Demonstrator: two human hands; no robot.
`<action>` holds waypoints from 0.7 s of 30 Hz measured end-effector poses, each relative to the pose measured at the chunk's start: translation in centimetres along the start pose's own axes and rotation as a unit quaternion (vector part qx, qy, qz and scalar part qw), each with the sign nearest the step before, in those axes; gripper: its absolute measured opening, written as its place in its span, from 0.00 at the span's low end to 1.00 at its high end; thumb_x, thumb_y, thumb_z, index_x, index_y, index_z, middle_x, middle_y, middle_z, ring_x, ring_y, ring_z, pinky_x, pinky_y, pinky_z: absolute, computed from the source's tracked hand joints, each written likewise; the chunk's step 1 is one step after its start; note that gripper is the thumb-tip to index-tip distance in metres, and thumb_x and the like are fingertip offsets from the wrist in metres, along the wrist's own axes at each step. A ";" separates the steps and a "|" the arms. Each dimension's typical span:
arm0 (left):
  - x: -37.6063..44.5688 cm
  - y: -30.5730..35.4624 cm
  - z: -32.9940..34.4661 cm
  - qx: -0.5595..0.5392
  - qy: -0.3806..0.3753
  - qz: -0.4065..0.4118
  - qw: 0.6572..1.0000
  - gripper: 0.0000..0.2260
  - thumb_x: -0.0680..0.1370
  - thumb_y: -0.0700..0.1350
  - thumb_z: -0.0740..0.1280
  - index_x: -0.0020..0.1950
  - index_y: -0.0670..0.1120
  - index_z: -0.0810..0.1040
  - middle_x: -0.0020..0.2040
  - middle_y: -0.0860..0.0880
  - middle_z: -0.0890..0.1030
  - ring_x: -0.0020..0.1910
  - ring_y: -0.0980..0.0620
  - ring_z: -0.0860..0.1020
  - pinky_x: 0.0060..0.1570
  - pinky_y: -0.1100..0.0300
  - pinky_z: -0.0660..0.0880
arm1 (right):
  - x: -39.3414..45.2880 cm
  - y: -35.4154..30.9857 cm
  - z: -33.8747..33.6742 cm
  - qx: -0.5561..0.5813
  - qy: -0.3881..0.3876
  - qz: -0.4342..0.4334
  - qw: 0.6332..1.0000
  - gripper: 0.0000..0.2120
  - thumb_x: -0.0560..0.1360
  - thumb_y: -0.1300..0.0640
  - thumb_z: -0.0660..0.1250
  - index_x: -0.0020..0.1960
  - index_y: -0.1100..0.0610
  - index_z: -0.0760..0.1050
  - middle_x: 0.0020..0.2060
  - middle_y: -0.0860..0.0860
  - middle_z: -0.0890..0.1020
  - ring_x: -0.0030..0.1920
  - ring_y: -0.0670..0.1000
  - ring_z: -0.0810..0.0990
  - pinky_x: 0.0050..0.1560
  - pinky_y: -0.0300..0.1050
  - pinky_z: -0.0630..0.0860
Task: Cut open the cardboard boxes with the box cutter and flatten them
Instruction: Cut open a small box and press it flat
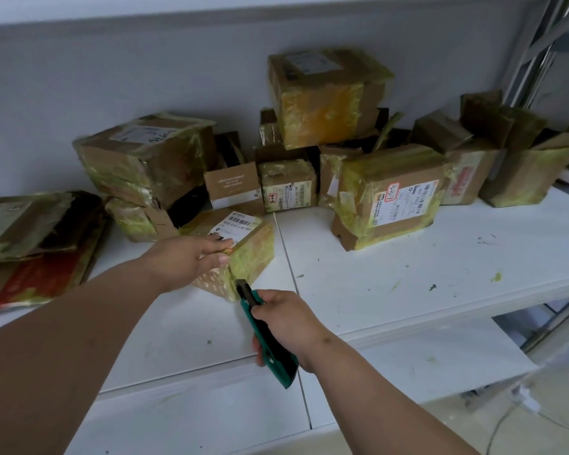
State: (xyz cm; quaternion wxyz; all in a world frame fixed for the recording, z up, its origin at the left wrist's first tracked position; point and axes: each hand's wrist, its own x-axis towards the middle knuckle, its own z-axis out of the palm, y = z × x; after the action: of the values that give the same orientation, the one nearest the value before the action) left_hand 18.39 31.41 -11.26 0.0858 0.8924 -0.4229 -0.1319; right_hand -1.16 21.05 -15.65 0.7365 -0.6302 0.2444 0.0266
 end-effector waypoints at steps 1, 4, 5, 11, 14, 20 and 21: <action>0.2 0.4 0.1 0.006 0.013 -0.013 1.000 0.22 0.78 0.66 0.56 0.72 0.65 0.68 0.76 0.57 0.65 0.74 0.53 0.65 0.71 0.56 0.63 | -0.3 -0.1 0.4 -0.021 -0.022 0.001 1.000 0.15 0.80 0.65 0.56 0.63 0.58 0.75 0.27 0.59 0.75 0.20 0.53 0.74 0.25 0.42 0.74; 0.8 2.0 0.1 0.049 0.038 -0.059 0.996 0.28 0.78 0.68 0.50 0.69 0.55 0.75 0.69 0.51 0.75 0.67 0.49 0.72 0.65 0.53 0.69 | -0.9 -0.6 1.9 -0.028 -0.050 -0.020 0.998 0.15 0.80 0.67 0.57 0.64 0.62 0.75 0.29 0.59 0.73 0.17 0.49 0.72 0.19 0.39 0.72; 0.8 2.2 -0.1 0.057 0.034 -0.058 0.996 0.26 0.79 0.66 0.51 0.68 0.54 0.75 0.68 0.52 0.76 0.67 0.49 0.73 0.64 0.54 0.70 | -0.8 -0.9 1.7 -0.012 -0.034 -0.031 0.999 0.14 0.81 0.66 0.57 0.64 0.61 0.74 0.29 0.59 0.73 0.17 0.49 0.72 0.19 0.40 0.71; -0.4 -0.2 -0.9 -0.015 -0.017 -0.022 1.000 0.25 0.76 0.55 0.70 0.72 0.61 0.69 0.75 0.56 0.64 0.74 0.54 0.61 0.74 0.56 0.58 | -1.2 -0.9 -2.6 -0.097 0.061 -0.037 0.993 0.13 0.79 0.61 0.58 0.59 0.51 0.76 0.28 0.58 0.78 0.21 0.55 0.75 0.26 0.43 0.75; -0.2 0.6 -0.1 0.092 0.034 -0.014 0.995 0.26 0.75 0.61 0.68 0.72 0.65 0.66 0.72 0.59 0.65 0.72 0.52 0.62 0.70 0.53 0.58 | -1.0 0.5 -2.6 -0.199 0.116 -0.074 0.970 0.11 0.79 0.53 0.59 0.58 0.43 0.74 0.32 0.51 0.80 0.26 0.54 0.79 0.33 0.47 0.80; 0.2 1.7 0.8 0.032 0.109 0.028 0.993 0.22 0.78 0.58 0.65 0.71 0.55 0.73 0.74 0.53 0.69 0.71 0.48 0.66 0.67 0.53 0.65 | -0.3 2.1 -3.1 -0.360 0.203 -0.167 0.895 0.18 0.81 0.52 0.57 0.70 0.43 0.66 0.39 0.48 0.80 0.42 0.56 0.81 0.44 0.49 0.79; 0.3 2.2 0.7 0.020 0.102 0.017 0.994 0.21 0.79 0.58 0.63 0.71 0.55 0.72 0.70 0.51 0.73 0.67 0.46 0.70 0.62 0.55 0.70 | -0.4 2.0 -3.2 -0.367 0.212 -0.178 0.888 0.19 0.81 0.52 0.57 0.71 0.43 0.65 0.41 0.49 0.80 0.43 0.56 0.80 0.44 0.49 0.78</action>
State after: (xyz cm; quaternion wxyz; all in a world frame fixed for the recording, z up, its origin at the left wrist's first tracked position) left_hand 16.73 29.78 -11.40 0.1126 0.8952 -0.4300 -0.0303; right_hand -3.25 18.53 -17.57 0.3761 -0.8789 0.2513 -0.1512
